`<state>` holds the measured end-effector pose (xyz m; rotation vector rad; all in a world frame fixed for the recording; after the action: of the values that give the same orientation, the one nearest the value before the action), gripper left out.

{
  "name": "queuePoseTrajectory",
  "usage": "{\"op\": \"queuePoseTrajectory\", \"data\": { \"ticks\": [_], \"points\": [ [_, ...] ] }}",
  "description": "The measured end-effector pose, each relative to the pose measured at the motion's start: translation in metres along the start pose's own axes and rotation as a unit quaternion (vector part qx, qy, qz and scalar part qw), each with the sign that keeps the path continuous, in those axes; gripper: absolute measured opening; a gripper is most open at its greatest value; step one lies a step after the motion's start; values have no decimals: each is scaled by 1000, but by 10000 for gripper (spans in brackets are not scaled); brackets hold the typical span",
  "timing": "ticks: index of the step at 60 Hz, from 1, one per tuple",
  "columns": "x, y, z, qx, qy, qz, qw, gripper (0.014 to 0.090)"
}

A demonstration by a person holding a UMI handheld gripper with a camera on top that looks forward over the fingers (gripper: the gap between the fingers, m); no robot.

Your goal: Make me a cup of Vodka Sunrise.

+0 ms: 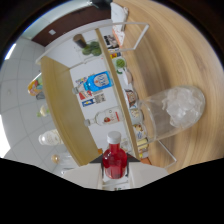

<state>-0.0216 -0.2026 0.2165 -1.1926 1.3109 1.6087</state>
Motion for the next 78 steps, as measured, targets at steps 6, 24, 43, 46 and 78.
{"op": "queuePoseTrajectory", "data": {
  "ticks": [6, 24, 43, 46, 78],
  "points": [
    [-14, 8, -1, 9, 19, -145, 989, 343],
    [-28, 65, 12, 7, 68, -582, 810, 343],
    [141, 76, 31, -72, 190, -723, 661, 341],
    [166, 74, 32, -83, 208, -727, 649, 344],
    [231, 69, 24, -130, 282, -744, 592, 354]
  ]
}}
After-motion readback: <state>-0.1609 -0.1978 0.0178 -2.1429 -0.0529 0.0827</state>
